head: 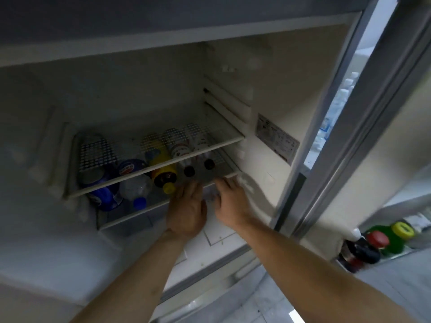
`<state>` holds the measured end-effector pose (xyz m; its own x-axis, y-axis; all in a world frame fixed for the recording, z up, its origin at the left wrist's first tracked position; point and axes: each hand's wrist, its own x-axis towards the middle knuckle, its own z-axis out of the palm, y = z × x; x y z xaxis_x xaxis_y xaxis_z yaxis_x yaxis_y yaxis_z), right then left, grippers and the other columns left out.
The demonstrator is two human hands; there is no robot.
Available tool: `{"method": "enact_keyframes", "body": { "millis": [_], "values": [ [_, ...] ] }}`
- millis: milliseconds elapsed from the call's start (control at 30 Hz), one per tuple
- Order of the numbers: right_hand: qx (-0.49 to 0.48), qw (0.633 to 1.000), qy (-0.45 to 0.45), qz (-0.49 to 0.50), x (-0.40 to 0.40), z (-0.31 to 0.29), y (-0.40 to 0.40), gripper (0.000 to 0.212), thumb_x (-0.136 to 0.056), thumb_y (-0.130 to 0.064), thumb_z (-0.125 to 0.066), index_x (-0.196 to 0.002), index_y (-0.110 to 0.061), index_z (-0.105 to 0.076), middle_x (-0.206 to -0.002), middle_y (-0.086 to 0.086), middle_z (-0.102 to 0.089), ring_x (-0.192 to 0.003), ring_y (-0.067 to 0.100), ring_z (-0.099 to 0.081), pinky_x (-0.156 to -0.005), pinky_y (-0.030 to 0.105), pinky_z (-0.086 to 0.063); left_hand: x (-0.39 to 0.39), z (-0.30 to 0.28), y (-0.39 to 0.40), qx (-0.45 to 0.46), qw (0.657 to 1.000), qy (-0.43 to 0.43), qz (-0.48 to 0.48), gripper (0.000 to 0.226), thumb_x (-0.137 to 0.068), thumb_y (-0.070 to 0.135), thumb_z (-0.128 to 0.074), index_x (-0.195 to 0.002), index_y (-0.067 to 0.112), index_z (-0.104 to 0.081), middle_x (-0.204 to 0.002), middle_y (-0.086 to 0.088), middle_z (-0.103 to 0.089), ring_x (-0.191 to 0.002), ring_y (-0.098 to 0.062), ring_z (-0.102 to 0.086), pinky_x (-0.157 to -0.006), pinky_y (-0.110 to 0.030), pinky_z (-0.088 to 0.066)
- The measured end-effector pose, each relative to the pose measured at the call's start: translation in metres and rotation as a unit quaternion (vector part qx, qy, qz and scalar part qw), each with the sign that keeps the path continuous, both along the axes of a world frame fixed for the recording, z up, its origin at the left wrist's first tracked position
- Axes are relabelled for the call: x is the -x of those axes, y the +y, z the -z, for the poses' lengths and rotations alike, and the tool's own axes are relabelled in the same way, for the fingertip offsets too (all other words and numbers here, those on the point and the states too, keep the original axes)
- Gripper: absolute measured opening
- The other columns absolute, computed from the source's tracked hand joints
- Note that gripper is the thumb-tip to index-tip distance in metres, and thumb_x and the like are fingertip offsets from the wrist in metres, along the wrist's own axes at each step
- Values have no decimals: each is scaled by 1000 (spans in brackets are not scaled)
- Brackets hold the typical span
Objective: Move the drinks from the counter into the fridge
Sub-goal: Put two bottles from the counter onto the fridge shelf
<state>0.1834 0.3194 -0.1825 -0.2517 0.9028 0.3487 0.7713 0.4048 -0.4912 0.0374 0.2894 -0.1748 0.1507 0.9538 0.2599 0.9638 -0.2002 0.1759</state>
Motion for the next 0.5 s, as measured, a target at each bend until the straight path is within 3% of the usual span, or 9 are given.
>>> {"method": "enact_keyframes", "body": {
  "millis": [100,200,267,367,500],
  "values": [
    [33,999,12,8,-21,4,-32,7,-95,-20,-55,-101,-16,-57,-99,9,-63,-86,25,-61,-71,38,-52,-10,11,-19,-75,994,-29,69,29,-91,19,-50,-110,12,-69,-109,-9,-67,-97,-30,-61,-76,-42,-51],
    [63,998,-2,9,-44,6,-57,7,-97,-25,-55,-97,-18,-54,-92,4,-62,-80,18,-60,-72,34,-54,-29,19,-37,-101,986,-62,119,28,-90,19,-45,-78,8,-68,-78,-10,-66,-69,-28,-62,-58,-36,-52],
    [76,997,8,23,-59,7,-73,8,-98,-28,-53,-95,-20,-52,-91,3,-60,-78,17,-57,-70,30,-48,-42,23,-47,-104,982,-83,131,33,-91,24,-44,-67,11,-62,-63,-5,-61,-53,-23,-56,-48,-30,-48],
    [73,996,13,47,-89,10,-99,14,-99,-31,-49,-93,-19,-51,-90,4,-60,-77,20,-55,-67,29,-43,-65,30,-62,-90,981,-111,134,38,-90,32,-43,-59,15,-53,-51,1,-52,-41,-18,-45,-41,-23,-37],
    [80,993,54,71,-147,22,-148,16,-96,-26,-52,-91,-12,-59,-87,10,-62,-77,28,-57,-64,34,-40,-114,36,-89,-62,983,-102,138,39,-86,38,-42,-53,19,-40,-46,1,-47,-38,-22,-37,-44,-22,-27]
  ]
}}
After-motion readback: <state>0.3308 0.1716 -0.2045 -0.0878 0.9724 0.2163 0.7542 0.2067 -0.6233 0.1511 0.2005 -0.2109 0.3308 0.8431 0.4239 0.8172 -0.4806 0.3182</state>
